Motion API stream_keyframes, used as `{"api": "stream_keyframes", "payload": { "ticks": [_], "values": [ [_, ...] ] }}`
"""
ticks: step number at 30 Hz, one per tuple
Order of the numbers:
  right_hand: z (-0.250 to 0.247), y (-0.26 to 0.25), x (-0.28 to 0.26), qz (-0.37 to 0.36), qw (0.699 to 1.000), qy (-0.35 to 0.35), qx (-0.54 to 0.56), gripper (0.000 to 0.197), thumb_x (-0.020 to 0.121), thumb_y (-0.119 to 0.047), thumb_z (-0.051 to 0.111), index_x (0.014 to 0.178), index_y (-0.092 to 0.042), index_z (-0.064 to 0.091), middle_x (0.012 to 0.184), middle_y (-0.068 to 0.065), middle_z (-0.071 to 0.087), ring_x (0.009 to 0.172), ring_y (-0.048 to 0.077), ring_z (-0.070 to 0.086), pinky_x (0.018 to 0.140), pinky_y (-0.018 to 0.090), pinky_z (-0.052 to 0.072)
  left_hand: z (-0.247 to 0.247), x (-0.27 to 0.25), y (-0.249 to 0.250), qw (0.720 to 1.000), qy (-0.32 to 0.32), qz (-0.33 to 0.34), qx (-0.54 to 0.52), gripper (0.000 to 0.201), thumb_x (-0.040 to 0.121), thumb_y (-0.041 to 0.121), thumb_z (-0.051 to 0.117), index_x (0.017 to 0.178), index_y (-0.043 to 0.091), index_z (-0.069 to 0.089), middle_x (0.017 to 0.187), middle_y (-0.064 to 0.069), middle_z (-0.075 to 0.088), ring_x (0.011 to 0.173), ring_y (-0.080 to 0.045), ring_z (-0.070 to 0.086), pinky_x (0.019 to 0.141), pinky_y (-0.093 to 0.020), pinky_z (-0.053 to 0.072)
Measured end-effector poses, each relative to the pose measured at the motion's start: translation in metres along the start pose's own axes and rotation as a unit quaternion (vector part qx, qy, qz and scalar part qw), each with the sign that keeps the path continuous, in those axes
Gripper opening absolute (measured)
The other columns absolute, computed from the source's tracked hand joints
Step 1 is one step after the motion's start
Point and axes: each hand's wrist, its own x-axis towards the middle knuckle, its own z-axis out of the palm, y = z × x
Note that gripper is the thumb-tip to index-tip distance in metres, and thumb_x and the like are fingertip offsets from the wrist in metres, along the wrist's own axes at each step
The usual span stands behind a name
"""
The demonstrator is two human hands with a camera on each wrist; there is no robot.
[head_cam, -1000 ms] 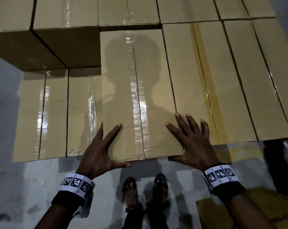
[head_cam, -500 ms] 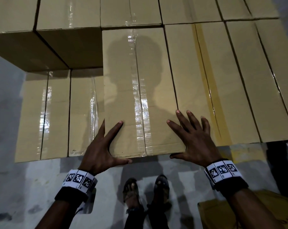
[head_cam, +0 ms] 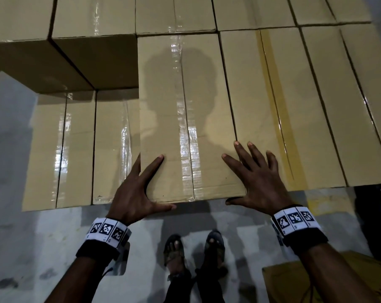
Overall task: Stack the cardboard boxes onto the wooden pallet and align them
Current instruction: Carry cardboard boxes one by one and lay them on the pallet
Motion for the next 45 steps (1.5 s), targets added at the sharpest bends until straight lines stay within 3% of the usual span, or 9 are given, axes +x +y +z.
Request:
{"api": "stream_keyframes", "payload": {
  "ticks": [5,13,21,28,32,36,41,45],
  "values": [
    [-0.002,-0.002,-0.001,0.001,1.000,-0.001,-0.009,0.137,0.054,-0.083,0.078,0.163,-0.043,0.006,0.174,0.001,-0.002,0.159,0.032,0.000,0.118,0.068,0.015,0.000,0.000,0.000,1.000,-0.005,-0.004,0.010,0.133,0.044,0.075,0.090,0.156,0.060,0.021,0.170,0.013,0.012,0.150,-0.017,0.036,0.111,-0.051,0.048],
    [-0.005,-0.006,0.000,0.011,0.999,-0.014,-0.031,0.141,0.055,-0.076,0.084,0.163,-0.042,-0.001,0.173,0.003,-0.012,0.159,0.033,-0.004,0.119,0.068,0.013,0.001,0.001,0.001,0.999,-0.017,-0.022,0.030,0.138,0.044,0.064,0.097,0.155,0.062,0.016,0.170,0.008,0.012,0.147,-0.025,0.041,0.108,-0.051,0.050],
    [-0.013,-0.012,-0.002,0.019,0.999,-0.024,-0.036,0.138,0.058,-0.073,0.084,0.162,-0.041,0.000,0.173,0.006,-0.011,0.159,0.035,-0.002,0.118,0.069,0.016,0.000,0.002,0.003,0.999,-0.024,-0.040,0.017,0.136,0.046,0.065,0.095,0.156,0.062,0.014,0.172,-0.001,0.012,0.154,-0.027,0.027,0.117,-0.053,0.040],
    [-0.012,-0.012,-0.003,0.020,0.999,-0.005,-0.040,0.136,0.058,-0.071,0.087,0.163,-0.040,0.006,0.174,0.005,-0.006,0.158,0.036,0.004,0.115,0.067,0.021,0.005,0.004,-0.004,1.000,-0.013,-0.026,-0.001,0.136,0.045,0.075,0.090,0.157,0.059,0.015,0.171,-0.005,0.016,0.159,-0.021,0.014,0.122,-0.043,0.030],
    [-0.010,-0.013,-0.003,0.026,0.999,0.000,-0.036,0.135,0.060,-0.066,0.089,0.163,-0.040,0.006,0.174,0.003,-0.006,0.158,0.035,0.004,0.115,0.067,0.020,0.006,0.005,-0.005,1.000,-0.009,-0.027,0.004,0.137,0.044,0.077,0.089,0.157,0.059,0.015,0.172,-0.002,0.017,0.159,-0.021,0.012,0.122,-0.046,0.032],
    [-0.008,-0.013,-0.003,0.030,0.999,-0.004,-0.032,0.134,0.063,-0.063,0.089,0.163,-0.041,0.002,0.173,0.002,-0.010,0.159,0.034,-0.001,0.118,0.067,0.017,0.005,0.004,-0.003,0.999,-0.011,-0.036,-0.012,0.135,0.044,0.076,0.089,0.156,0.060,0.016,0.172,0.000,0.015,0.160,-0.020,0.007,0.121,-0.042,0.026],
    [-0.009,-0.019,-0.005,0.044,0.999,-0.019,-0.019,0.134,0.067,-0.057,0.089,0.163,-0.042,-0.003,0.173,0.000,-0.015,0.159,0.032,-0.006,0.121,0.066,0.013,0.005,-0.002,0.004,0.998,-0.025,-0.064,-0.013,0.133,0.053,0.063,0.095,0.155,0.063,0.011,0.172,0.003,0.016,0.159,-0.025,0.011,0.120,-0.050,0.030],
    [-0.028,-0.026,-0.012,0.065,0.997,-0.050,0.012,0.129,0.071,-0.052,0.089,0.161,-0.045,-0.002,0.173,-0.002,-0.013,0.159,0.032,-0.003,0.121,0.065,0.015,0.001,-0.019,0.011,0.996,-0.037,-0.077,-0.021,0.133,0.064,0.050,0.095,0.163,0.045,0.007,0.172,0.013,0.014,0.159,-0.024,0.009,0.126,-0.047,0.022]
  ]
}}
